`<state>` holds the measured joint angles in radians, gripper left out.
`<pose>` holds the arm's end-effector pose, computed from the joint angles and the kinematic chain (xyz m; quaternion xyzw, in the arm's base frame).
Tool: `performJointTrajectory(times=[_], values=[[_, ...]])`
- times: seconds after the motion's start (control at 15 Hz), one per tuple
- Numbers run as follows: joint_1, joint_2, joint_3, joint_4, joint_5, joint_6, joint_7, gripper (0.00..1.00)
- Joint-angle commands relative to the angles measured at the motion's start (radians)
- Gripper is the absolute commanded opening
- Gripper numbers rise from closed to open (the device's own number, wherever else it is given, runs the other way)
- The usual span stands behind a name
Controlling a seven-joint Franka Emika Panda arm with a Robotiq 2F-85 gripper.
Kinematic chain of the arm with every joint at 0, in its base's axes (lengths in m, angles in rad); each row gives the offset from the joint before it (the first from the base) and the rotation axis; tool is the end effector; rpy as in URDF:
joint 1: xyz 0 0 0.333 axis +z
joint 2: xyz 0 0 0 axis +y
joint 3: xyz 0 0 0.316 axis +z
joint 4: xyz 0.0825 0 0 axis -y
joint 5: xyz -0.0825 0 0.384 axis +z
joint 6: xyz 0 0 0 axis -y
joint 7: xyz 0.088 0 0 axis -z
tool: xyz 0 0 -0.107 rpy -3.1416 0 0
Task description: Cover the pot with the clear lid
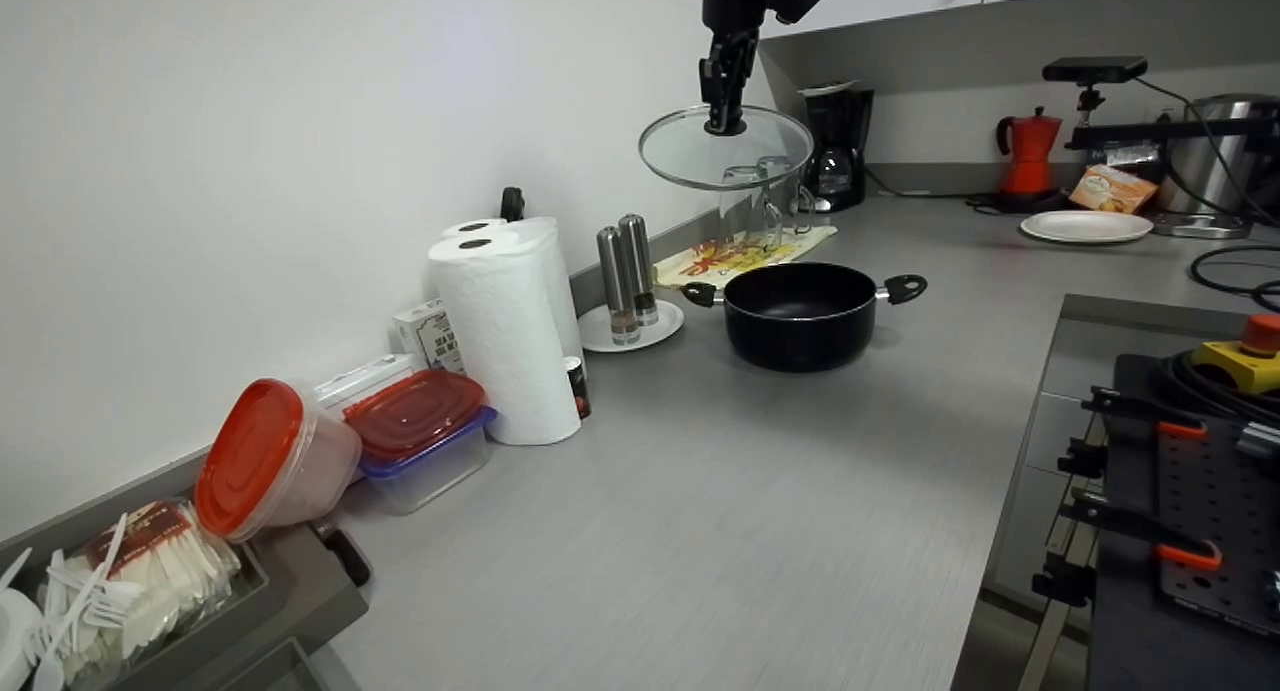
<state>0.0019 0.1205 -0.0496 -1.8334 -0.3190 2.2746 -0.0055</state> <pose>0.6236 -0.0363 0.4973 0.9757 0.0622 0.1537 0.1430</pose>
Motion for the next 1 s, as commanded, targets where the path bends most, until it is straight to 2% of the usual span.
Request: performJointTrajectory(times=[0.0, 0.53, 0.93], values=[[-0.022, -0.057, -0.021, -0.052, -0.038, -0.021, 0.057, 0.26], [-0.068, -0.091, -0.054, -0.22, -0.05, -0.011, 0.135, 0.26], [-0.094, -0.071, -0.073, -0.275, -0.03, 0.02, 0.195, 0.26]])
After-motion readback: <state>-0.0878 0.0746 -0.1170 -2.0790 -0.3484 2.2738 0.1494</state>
